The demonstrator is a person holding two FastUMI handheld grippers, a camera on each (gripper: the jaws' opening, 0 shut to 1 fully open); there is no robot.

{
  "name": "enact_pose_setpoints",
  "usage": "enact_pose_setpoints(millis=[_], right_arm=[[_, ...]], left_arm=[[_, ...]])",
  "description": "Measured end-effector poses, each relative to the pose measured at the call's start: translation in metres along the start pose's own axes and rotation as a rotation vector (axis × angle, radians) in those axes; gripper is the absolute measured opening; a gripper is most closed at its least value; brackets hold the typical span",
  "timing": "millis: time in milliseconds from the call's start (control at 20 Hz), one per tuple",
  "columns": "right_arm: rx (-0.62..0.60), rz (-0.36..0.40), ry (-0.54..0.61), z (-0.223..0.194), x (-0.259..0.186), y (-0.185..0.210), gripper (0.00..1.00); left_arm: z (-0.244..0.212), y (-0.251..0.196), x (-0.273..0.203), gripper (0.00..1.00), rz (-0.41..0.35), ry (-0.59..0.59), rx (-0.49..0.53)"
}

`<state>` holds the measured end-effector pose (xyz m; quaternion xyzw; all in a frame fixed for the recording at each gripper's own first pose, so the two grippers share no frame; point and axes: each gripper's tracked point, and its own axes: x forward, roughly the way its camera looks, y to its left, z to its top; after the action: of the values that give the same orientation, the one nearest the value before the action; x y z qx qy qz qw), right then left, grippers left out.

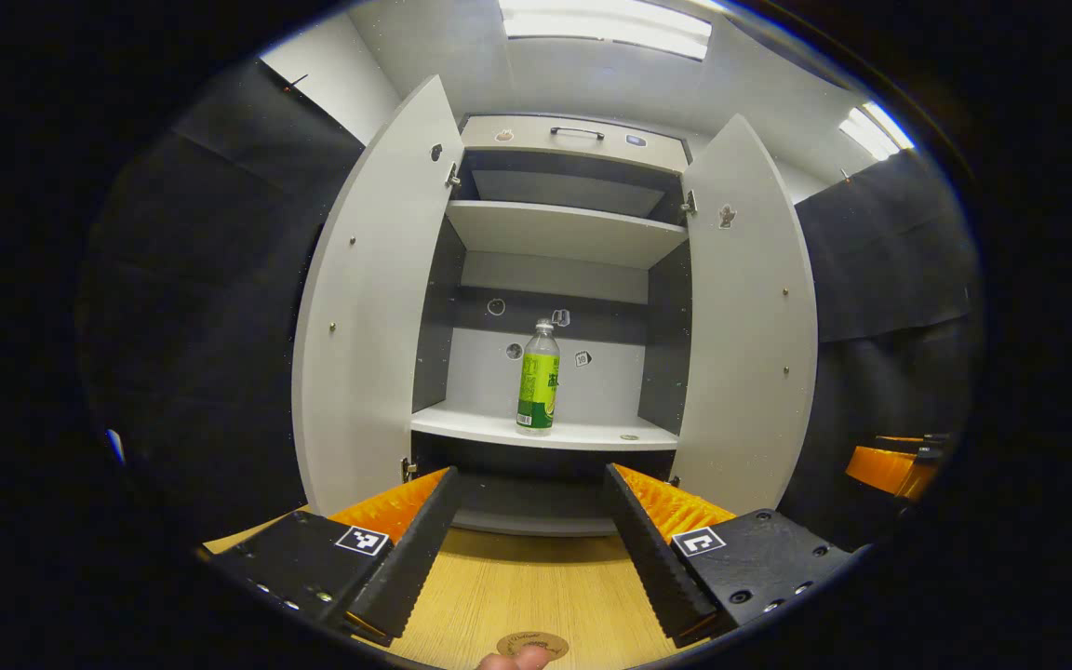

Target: Grasp the bottle in the cabinet with the left hand and place it on the coaster, then close the right door with the right hand and the left door with the left hand.

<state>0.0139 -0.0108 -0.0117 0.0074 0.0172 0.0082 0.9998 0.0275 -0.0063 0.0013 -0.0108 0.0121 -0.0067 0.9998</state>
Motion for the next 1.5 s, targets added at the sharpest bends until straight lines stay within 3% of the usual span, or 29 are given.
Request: enact_pose_setpoints(millis=[300,350,400,450,650,850,900,950,1000,1150,1250,1300,1500], right_arm=[[-0.016,0.003,-0.010,0.001,-0.005,0.005,1.00],[-0.010,0.001,-0.011,0.000,-0.005,0.004,0.96],[-0.004,-0.004,-0.011,0.000,-0.006,0.003,0.99],[0.000,-0.013,-0.013,0.000,-0.008,0.000,0.99],[0.000,-0.069,-0.015,0.000,-0.013,-0.017,0.99],[0.002,-0.142,-0.022,0.002,-0.017,-0.034,1.00],[-0.001,-0.162,-0.020,0.002,-0.017,-0.037,0.95],[-0.003,-0.180,-0.016,0.000,-0.018,-0.041,1.00],[-0.005,-0.192,-0.014,0.000,-0.018,-0.042,0.96],[-0.002,-0.228,-0.028,0.003,-0.019,-0.046,0.99],[-0.007,-0.250,-0.029,0.003,-0.018,-0.051,0.96],[-0.008,-0.260,-0.030,0.003,-0.018,-0.053,1.00],[0.004,-0.298,-0.030,0.002,-0.019,-0.062,0.99]], left_arm=[[0.008,-0.015,0.044,0.95,-0.111,0.032,-0.005],[0.011,-0.016,0.057,0.94,-0.117,0.031,-0.005],[0.013,-0.016,0.071,0.89,-0.119,0.026,-0.011],[0.015,-0.016,0.086,0.94,-0.124,0.022,-0.023],[0.022,-0.018,0.148,0.95,-0.189,0.046,-0.052],[0.026,-0.011,0.215,0.95,-0.188,0.046,-0.021],[0.024,-0.010,0.230,0.95,-0.185,0.052,-0.015],[0.021,-0.009,0.245,0.95,-0.180,0.058,-0.010],[0.018,-0.009,0.259,0.95,-0.173,0.059,-0.004],[0.006,-0.008,0.296,0.95,-0.151,0.077,0.008],[0.002,-0.005,0.317,0.95,-0.135,0.083,0.016],[0.001,-0.002,0.326,0.95,-0.124,0.086,0.019],[0.002,0.001,0.348,0.95,-0.096,0.080,-0.004]])
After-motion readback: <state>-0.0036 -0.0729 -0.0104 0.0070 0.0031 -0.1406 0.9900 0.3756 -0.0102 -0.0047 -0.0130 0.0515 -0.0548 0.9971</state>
